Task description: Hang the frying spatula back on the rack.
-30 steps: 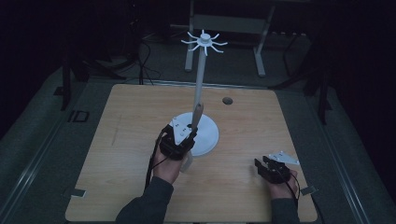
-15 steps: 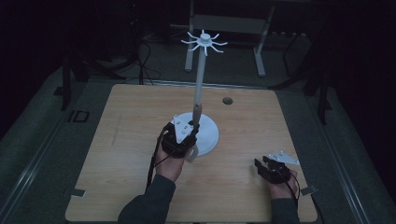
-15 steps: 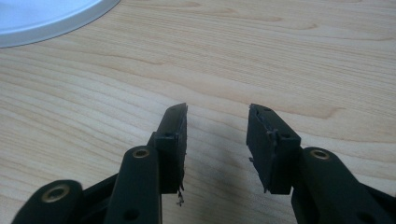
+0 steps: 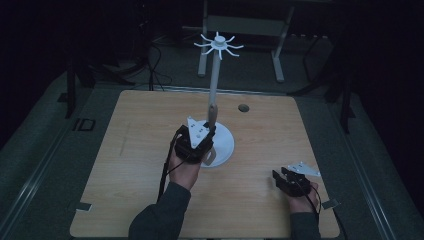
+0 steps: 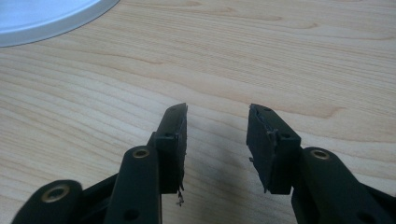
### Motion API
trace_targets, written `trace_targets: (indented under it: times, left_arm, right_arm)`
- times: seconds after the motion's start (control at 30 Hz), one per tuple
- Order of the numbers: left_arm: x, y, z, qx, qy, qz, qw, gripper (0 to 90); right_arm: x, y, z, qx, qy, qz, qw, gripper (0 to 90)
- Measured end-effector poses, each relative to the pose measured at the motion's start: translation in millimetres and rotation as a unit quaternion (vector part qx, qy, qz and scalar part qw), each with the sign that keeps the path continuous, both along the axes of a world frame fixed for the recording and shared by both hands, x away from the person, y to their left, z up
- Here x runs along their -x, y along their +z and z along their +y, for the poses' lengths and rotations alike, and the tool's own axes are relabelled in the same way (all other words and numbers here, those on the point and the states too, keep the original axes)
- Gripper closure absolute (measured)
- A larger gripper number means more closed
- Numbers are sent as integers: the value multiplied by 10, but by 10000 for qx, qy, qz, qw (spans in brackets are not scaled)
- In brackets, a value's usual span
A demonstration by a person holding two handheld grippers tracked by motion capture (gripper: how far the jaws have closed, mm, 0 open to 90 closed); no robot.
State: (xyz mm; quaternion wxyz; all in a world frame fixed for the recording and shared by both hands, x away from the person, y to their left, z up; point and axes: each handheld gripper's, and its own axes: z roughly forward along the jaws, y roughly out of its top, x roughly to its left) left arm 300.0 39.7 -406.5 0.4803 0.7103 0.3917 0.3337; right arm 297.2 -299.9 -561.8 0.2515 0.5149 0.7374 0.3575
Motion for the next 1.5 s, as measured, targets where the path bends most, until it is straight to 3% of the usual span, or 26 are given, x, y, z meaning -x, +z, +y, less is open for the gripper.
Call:
trace_targets:
  times: [0.67,1.0,1.27,1.5]
  left_arm:
    - [-64,260,-84,145,369,-430,9983,749]
    - [-85,414,-179,30,610,-669,9959,749]
    - [-115,531,-216,113,871,-768,9932,749]
    - [-150,630,-263,56,1062,-850,9907,749]
  right_arm:
    - [-4,-4,-8,1,-44,-1,10000,566]
    - [-2,-1,-10,0,-49,-5,10000,564]
    - [-2,-2,-8,3,-43,1,10000,564]
    - [-1,-2,-9,8,-41,-2,10000,563]
